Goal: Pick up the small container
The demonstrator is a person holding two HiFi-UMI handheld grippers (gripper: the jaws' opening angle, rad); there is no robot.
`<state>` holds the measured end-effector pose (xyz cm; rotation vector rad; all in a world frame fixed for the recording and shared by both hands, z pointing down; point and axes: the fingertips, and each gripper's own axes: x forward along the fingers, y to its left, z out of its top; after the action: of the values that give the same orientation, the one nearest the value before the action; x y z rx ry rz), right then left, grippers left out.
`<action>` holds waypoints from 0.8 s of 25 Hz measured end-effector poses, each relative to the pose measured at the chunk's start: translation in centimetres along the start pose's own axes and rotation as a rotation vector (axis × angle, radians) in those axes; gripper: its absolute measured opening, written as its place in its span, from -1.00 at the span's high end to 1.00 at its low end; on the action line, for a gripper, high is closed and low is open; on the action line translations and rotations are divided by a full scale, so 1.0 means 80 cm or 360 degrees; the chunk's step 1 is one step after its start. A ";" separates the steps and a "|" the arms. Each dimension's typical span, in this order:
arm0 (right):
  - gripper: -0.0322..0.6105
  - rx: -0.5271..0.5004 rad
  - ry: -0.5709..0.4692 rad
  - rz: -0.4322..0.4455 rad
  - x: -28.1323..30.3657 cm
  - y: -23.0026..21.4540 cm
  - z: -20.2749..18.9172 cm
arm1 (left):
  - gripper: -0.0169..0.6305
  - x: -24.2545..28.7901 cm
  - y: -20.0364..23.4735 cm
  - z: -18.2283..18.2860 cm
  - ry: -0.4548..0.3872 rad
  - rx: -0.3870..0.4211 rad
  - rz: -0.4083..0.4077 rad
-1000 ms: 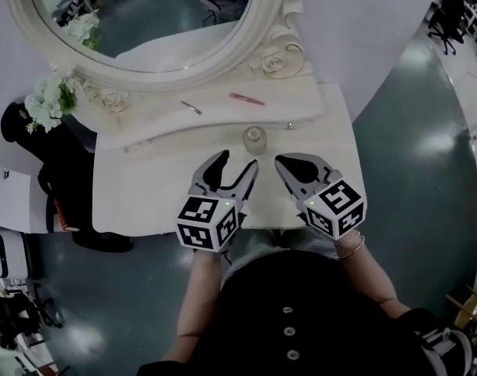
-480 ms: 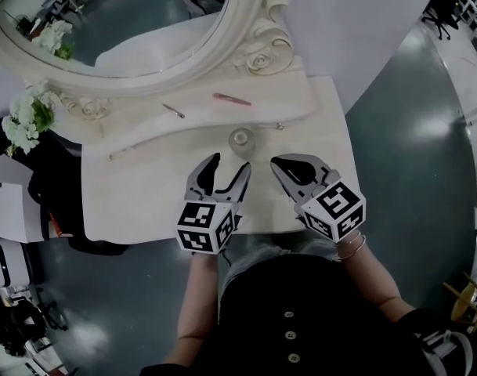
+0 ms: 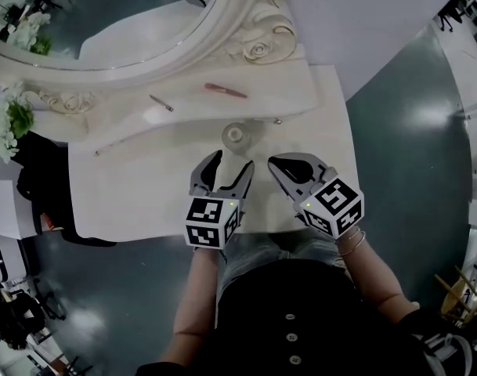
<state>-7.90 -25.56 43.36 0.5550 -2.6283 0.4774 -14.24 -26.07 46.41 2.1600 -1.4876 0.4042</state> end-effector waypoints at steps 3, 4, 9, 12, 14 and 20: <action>0.90 0.0037 0.0033 0.0002 0.003 -0.003 -0.013 | 0.10 0.011 0.011 -0.005 0.0010 -0.0001 0.0033; 0.90 0.0043 0.0040 0.0002 0.004 -0.004 -0.016 | 0.10 0.015 0.014 -0.007 0.0022 0.0006 0.0042; 0.90 0.0070 0.0054 -0.0006 0.010 -0.012 -0.023 | 0.06 0.041 0.028 -0.026 0.0105 -0.0018 0.0058; 0.90 0.0116 0.0062 0.0008 0.015 -0.016 -0.028 | 0.02 0.054 0.033 -0.036 0.0153 -0.0028 0.0040; 0.90 0.0149 0.0070 0.0018 0.017 -0.019 -0.033 | 0.01 0.063 0.037 -0.039 0.0171 -0.0030 0.0045; 0.90 0.0195 0.0083 0.0000 0.018 -0.033 -0.043 | 0.00 0.084 0.039 -0.039 0.0208 0.0030 0.0023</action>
<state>-6.84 -26.92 47.63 0.5725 -2.5622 0.6476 -14.65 -30.56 53.04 2.0954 -1.4329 0.5556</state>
